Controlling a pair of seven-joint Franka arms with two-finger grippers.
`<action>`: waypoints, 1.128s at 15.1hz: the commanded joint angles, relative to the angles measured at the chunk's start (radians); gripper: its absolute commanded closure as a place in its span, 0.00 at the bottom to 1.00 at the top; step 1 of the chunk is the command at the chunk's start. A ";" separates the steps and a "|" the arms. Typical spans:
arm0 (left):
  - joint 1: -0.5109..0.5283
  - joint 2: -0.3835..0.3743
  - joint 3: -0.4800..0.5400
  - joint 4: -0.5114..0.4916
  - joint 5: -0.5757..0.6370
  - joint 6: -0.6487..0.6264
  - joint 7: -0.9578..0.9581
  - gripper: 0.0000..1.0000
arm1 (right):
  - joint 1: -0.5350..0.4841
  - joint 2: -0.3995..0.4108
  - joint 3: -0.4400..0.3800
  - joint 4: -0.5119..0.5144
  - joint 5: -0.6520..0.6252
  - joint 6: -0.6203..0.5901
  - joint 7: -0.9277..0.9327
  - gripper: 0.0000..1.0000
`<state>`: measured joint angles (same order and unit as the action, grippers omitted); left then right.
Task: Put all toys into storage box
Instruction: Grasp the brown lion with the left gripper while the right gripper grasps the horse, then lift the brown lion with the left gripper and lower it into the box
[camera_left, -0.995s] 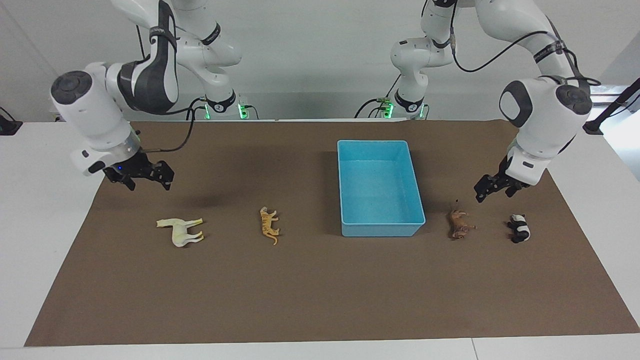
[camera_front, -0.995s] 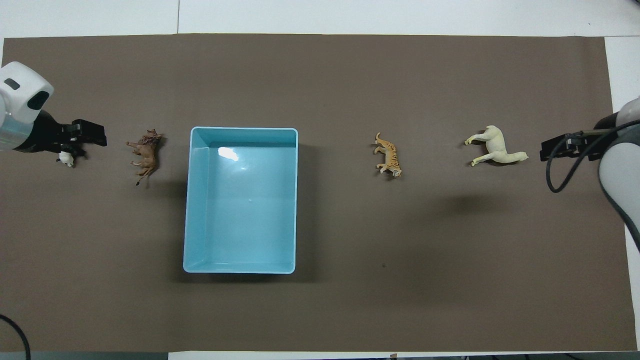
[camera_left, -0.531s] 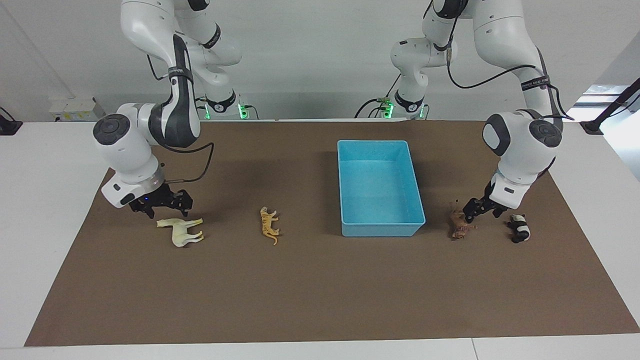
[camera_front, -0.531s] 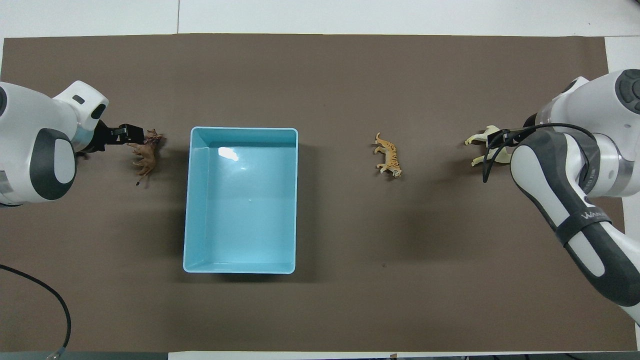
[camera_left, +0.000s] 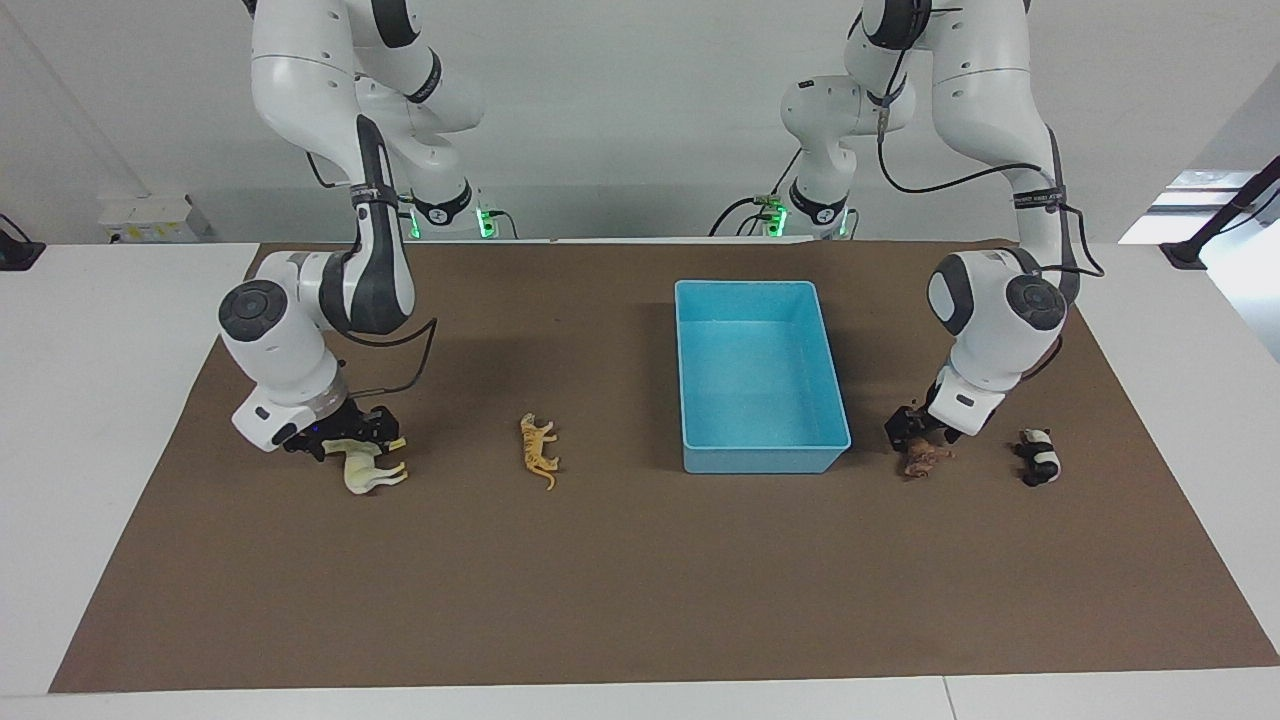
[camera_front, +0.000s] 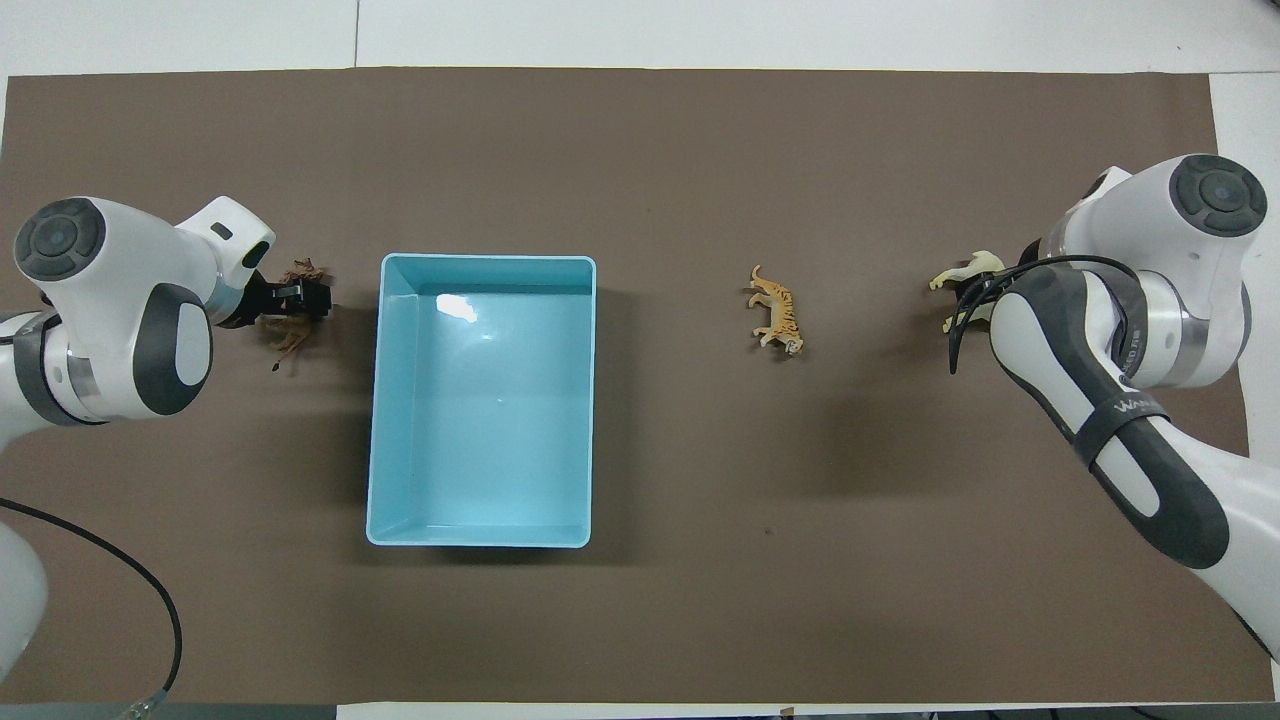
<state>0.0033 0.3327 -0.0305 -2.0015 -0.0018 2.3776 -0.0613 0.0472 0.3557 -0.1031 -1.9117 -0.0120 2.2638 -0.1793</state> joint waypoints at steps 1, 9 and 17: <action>-0.008 -0.011 0.009 -0.043 0.009 0.051 0.011 0.00 | -0.004 0.023 0.000 -0.006 0.015 0.043 -0.071 0.00; -0.009 -0.004 0.011 0.045 0.006 -0.078 -0.041 0.80 | -0.003 0.035 0.000 -0.006 0.015 0.069 -0.068 0.18; -0.044 -0.023 -0.015 0.409 -0.061 -0.549 -0.228 0.80 | 0.023 0.029 -0.001 -0.060 0.015 0.154 -0.062 1.00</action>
<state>0.0010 0.3168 -0.0420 -1.7000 -0.0284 1.9597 -0.1863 0.0503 0.3828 -0.1039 -1.9439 -0.0125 2.3736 -0.2190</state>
